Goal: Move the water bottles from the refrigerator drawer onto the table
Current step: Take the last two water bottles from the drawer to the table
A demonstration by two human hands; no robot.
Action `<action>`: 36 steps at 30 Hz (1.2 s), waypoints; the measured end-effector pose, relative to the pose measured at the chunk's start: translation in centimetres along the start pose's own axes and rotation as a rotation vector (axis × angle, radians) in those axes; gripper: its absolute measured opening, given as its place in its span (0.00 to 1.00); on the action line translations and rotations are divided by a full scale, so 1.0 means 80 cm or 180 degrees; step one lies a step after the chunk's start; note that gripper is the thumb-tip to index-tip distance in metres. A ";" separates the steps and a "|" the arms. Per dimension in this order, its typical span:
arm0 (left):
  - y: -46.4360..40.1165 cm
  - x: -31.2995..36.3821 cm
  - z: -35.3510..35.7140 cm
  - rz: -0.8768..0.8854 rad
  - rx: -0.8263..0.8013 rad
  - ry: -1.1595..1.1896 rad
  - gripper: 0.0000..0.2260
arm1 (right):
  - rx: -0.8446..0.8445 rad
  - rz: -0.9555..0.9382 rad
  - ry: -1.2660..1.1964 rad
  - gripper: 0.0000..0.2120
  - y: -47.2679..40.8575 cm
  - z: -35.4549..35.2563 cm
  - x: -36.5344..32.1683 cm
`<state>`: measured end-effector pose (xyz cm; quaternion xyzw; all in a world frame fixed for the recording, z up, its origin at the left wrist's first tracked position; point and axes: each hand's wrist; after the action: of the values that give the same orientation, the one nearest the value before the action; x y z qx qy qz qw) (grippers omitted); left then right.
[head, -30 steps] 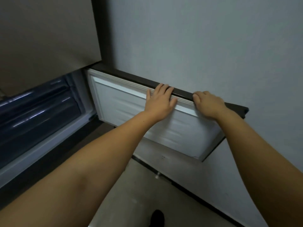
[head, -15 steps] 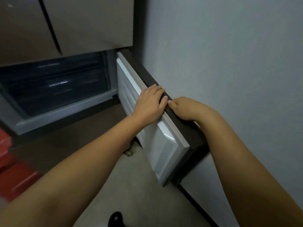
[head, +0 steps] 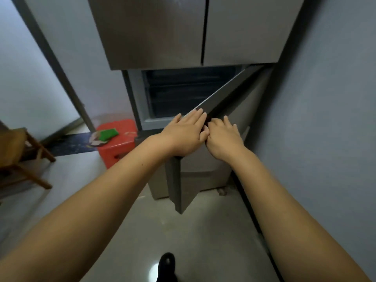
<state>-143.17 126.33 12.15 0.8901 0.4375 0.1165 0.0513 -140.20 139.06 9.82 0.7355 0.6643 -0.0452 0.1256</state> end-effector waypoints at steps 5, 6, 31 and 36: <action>-0.012 -0.068 0.012 -0.0560 0.0685 -0.0715 0.25 | 0.0264 -0.0226 -0.0089 0.23 -0.065 0.015 -0.041; -0.013 -0.078 0.015 -0.0667 0.0708 -0.0897 0.26 | 0.0268 -0.0285 -0.0016 0.23 -0.078 0.019 -0.047; -0.191 -0.351 0.038 -0.0507 0.1508 -0.1469 0.41 | 0.0368 -0.0399 0.0655 0.32 -0.324 0.073 -0.064; -0.202 -0.345 0.045 -0.0651 0.1518 -0.1327 0.41 | 0.0376 -0.0443 0.0615 0.32 -0.326 0.072 -0.058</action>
<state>-170.95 114.42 1.03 0.8332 0.5197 -0.1796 -0.0586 -165.89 135.42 2.07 0.6946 0.7189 -0.0218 0.0141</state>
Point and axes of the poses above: each hand's wrist, its own y-axis away from the middle knuckle, its own z-axis out of the palm, x = y × z, and after that the axes turned 4 degrees about -x, right-handed
